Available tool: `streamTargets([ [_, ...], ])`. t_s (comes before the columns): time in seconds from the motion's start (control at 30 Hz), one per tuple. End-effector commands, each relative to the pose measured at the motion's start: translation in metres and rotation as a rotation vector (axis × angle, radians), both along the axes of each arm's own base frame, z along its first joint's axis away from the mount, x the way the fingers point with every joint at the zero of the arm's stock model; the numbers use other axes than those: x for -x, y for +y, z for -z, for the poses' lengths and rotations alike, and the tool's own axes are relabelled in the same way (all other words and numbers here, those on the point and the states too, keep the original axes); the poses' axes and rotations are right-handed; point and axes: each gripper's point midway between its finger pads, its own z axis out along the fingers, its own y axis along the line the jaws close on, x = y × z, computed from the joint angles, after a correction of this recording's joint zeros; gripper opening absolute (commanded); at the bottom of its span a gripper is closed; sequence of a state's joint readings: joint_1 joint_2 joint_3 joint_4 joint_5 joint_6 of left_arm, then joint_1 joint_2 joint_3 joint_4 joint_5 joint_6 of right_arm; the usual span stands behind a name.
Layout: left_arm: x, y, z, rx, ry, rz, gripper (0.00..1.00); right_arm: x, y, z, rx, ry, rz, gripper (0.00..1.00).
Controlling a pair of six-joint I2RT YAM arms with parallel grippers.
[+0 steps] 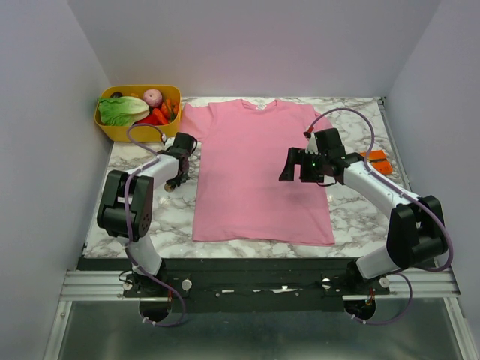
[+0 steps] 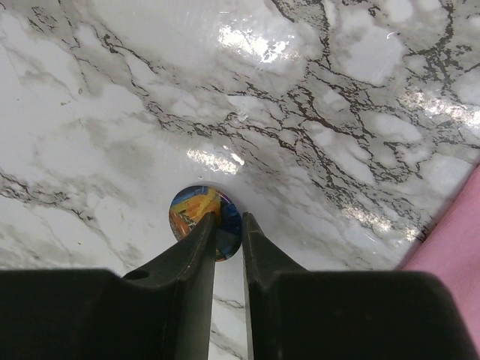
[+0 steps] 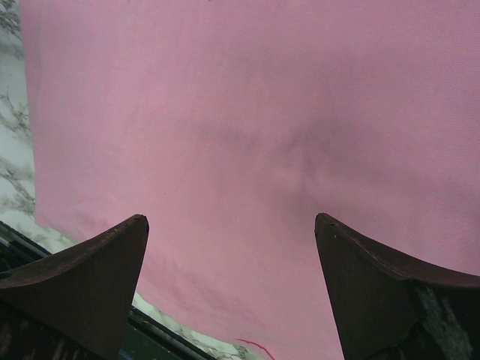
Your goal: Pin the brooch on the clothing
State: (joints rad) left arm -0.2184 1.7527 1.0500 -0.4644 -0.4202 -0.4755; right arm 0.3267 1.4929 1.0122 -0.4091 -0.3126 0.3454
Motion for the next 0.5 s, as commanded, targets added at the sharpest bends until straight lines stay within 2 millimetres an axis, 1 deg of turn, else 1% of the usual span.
streamTargets([
  [0.0,0.018,0.002,0.013,0.007,0.049,-0.006,0.19,-0.004,0.001,-0.012,-0.01,-0.037,-0.014,1.0],
  [0.03,0.016,0.001,0.01,0.01,0.038,-0.007,0.18,-0.005,0.001,-0.014,-0.011,-0.042,-0.013,1.0],
  [0.07,0.014,-0.001,0.003,0.02,0.019,-0.003,0.14,-0.005,0.001,-0.014,-0.011,-0.044,-0.013,1.0],
  [0.27,0.009,-0.009,-0.02,0.076,-0.045,0.013,0.04,-0.006,0.001,-0.021,-0.016,-0.06,-0.014,1.0],
  [0.4,0.01,-0.007,-0.03,0.063,-0.066,0.008,0.03,-0.005,0.002,-0.02,-0.018,-0.054,-0.014,1.0],
  [0.47,0.012,-0.003,-0.034,0.047,-0.07,-0.002,0.04,-0.004,0.001,-0.018,-0.016,-0.049,-0.014,1.0],
])
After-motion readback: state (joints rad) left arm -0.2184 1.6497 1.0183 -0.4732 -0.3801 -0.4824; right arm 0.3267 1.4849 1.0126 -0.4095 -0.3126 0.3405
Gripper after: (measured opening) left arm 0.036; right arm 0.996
